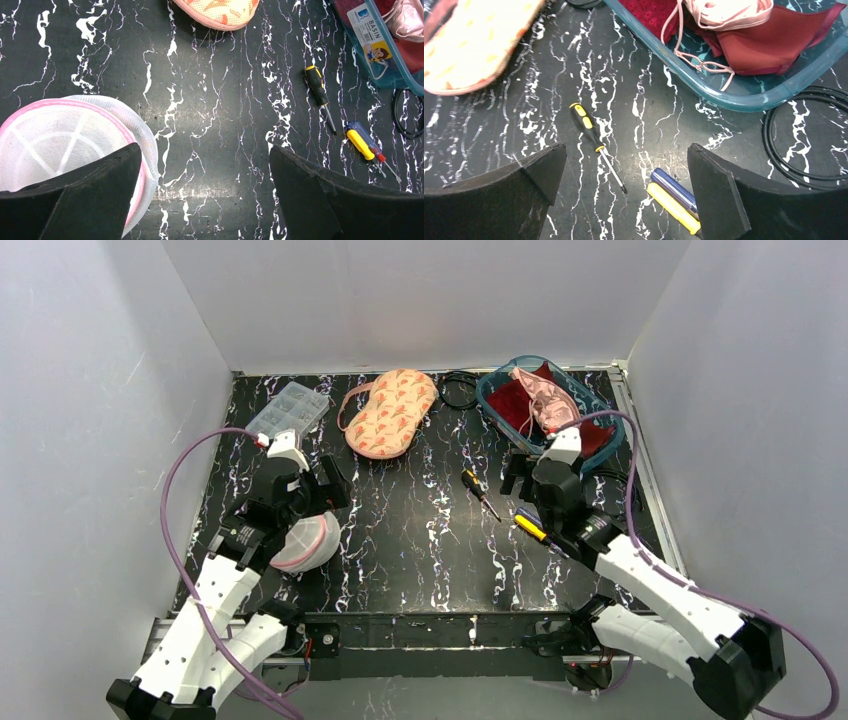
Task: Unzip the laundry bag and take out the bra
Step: Move the laundry bag to the center of the board, then adjust the laundry bag at the center of the board.
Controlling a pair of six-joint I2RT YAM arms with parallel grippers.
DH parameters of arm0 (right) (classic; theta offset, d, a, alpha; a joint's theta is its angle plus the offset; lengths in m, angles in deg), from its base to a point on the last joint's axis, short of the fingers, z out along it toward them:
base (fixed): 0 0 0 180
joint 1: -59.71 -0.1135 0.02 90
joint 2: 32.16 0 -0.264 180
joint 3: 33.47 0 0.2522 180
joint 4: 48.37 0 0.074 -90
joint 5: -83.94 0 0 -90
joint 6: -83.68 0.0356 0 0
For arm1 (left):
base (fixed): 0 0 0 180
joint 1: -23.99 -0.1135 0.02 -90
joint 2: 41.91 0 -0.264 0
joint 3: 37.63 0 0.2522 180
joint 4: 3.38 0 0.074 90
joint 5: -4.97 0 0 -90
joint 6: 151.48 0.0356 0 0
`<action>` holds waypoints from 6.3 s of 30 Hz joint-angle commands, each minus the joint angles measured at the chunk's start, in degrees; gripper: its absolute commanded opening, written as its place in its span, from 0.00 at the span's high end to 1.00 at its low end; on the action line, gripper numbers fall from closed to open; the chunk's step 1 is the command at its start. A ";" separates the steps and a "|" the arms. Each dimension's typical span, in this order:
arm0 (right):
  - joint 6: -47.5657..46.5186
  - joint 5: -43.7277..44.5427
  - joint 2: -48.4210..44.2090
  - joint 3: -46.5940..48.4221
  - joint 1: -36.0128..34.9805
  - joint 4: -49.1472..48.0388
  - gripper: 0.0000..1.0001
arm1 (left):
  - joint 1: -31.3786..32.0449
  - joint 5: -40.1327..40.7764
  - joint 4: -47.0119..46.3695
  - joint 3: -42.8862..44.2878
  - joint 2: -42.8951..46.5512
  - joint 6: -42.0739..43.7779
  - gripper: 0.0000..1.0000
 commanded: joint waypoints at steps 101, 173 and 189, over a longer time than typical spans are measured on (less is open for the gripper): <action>2.71 -54.57 16.88 7.29 -1.17 15.24 0.99 | 0.81 -28.36 -4.48 -8.47 6.55 -2.27 0.06; 12.01 -25.42 6.70 -2.68 -10.05 4.70 0.17 | 36.45 14.40 6.71 -8.02 -4.21 -19.82 0.14; -9.09 -55.60 56.13 33.69 3.38 4.05 0.13 | 36.49 4.29 8.36 -11.56 7.81 -17.55 0.10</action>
